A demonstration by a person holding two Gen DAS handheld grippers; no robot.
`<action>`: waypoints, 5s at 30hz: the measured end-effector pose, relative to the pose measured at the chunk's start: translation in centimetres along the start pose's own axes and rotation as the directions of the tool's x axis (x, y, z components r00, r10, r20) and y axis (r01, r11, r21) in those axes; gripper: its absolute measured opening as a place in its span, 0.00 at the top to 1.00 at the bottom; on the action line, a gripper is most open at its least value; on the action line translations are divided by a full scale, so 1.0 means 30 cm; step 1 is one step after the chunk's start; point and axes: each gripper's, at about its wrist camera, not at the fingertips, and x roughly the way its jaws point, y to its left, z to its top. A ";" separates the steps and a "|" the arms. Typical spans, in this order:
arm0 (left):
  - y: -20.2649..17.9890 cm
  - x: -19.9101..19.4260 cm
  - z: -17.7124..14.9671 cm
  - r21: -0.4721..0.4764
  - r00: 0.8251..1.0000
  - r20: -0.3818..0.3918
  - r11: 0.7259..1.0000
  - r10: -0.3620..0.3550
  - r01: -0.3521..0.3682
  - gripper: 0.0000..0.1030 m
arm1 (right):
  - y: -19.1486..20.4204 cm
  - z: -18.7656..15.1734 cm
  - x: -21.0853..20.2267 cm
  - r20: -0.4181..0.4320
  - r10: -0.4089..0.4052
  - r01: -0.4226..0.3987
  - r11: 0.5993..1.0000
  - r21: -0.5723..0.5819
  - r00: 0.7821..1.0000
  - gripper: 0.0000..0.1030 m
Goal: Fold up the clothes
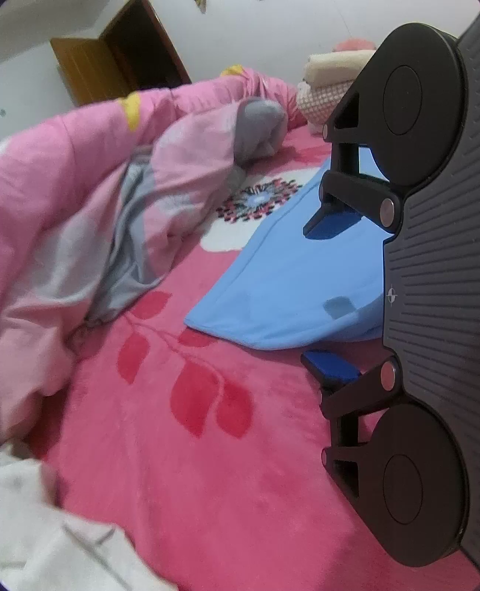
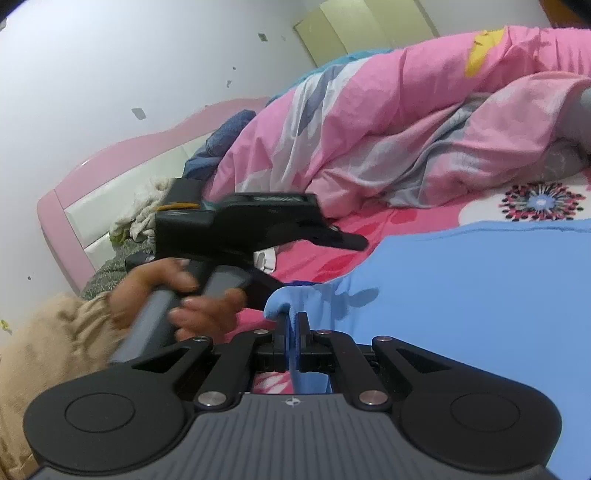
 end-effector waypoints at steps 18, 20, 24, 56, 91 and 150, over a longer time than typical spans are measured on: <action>-0.038 0.079 0.081 0.056 0.998 0.063 0.998 0.016 -0.019 0.97 | -0.016 0.013 -0.056 0.070 0.004 -0.005 1.000 0.006 0.998 0.99; -0.079 0.063 0.077 0.082 0.996 0.086 0.997 0.010 -0.017 0.98 | -0.018 0.019 -0.077 0.090 0.000 -0.001 1.000 0.011 0.996 0.99; -0.193 0.037 0.058 0.159 0.993 0.114 0.987 -0.019 0.000 0.99 | -0.028 0.026 -0.139 0.126 -0.021 0.018 1.000 0.025 0.992 0.99; -0.919 0.512 -0.558 0.598 0.962 -0.266 0.794 0.067 0.110 0.68 | -0.576 -0.207 -0.878 0.246 -0.392 0.190 0.793 0.579 0.886 0.99; -0.307 0.062 -0.639 0.276 0.950 -0.203 0.918 -0.235 0.286 0.53 | -0.658 -0.227 -0.811 0.009 -0.300 0.181 0.599 0.780 0.954 0.65; -0.204 -0.278 -0.891 0.450 0.976 -0.167 0.870 -0.139 0.201 0.77 | -0.355 -0.229 -1.063 -0.077 -0.335 0.310 0.732 0.607 0.939 0.85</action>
